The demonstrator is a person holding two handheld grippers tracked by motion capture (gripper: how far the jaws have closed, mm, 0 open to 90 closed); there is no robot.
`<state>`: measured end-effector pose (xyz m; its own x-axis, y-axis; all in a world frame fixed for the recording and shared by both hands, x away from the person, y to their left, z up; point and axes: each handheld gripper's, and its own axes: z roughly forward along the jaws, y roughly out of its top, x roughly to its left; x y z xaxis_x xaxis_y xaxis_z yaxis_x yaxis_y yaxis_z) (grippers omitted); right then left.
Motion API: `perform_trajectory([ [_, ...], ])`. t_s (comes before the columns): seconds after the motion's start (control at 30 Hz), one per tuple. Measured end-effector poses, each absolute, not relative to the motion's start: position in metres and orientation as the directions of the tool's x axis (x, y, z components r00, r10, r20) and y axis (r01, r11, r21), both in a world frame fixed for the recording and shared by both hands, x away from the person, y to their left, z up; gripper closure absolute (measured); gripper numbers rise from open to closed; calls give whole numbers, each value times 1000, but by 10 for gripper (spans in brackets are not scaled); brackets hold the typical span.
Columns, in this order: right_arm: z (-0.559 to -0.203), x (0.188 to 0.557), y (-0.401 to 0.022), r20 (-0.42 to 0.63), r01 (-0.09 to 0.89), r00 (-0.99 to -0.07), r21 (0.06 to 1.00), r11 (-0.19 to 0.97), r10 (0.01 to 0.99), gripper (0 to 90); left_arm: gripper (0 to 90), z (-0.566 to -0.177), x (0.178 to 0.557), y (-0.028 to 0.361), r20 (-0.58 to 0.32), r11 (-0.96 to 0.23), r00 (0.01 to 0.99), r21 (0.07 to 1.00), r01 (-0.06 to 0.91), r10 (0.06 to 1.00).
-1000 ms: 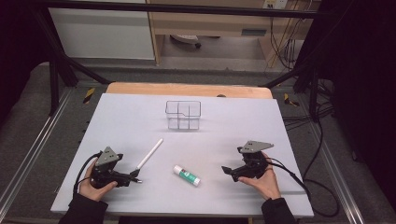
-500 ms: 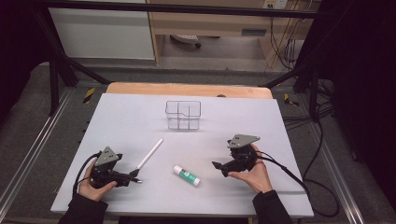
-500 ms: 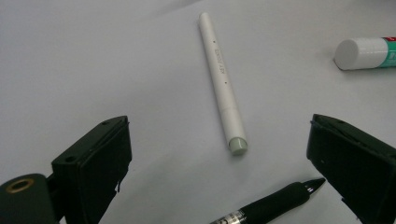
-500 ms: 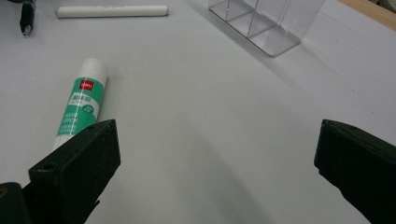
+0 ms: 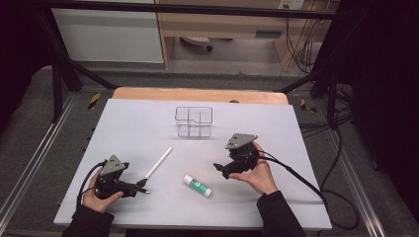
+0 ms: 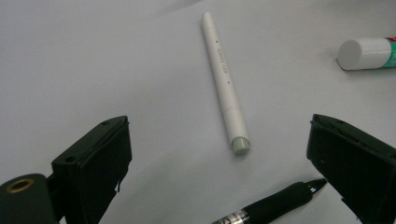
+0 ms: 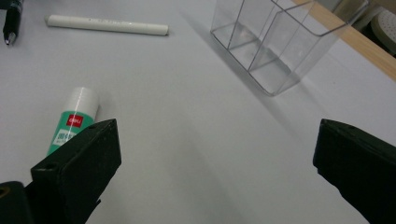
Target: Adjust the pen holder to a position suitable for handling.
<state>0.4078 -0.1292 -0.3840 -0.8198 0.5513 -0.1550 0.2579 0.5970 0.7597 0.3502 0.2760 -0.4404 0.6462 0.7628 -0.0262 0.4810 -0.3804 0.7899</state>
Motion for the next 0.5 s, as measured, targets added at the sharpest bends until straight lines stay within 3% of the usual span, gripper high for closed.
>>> perform_trajectory([
  [0.5, -377, 433, -96, -243, 198, -823, 725, 660, 513, 30, 64, -440, 350, 277, -26, -377, 643, 792, 481, 765],
])
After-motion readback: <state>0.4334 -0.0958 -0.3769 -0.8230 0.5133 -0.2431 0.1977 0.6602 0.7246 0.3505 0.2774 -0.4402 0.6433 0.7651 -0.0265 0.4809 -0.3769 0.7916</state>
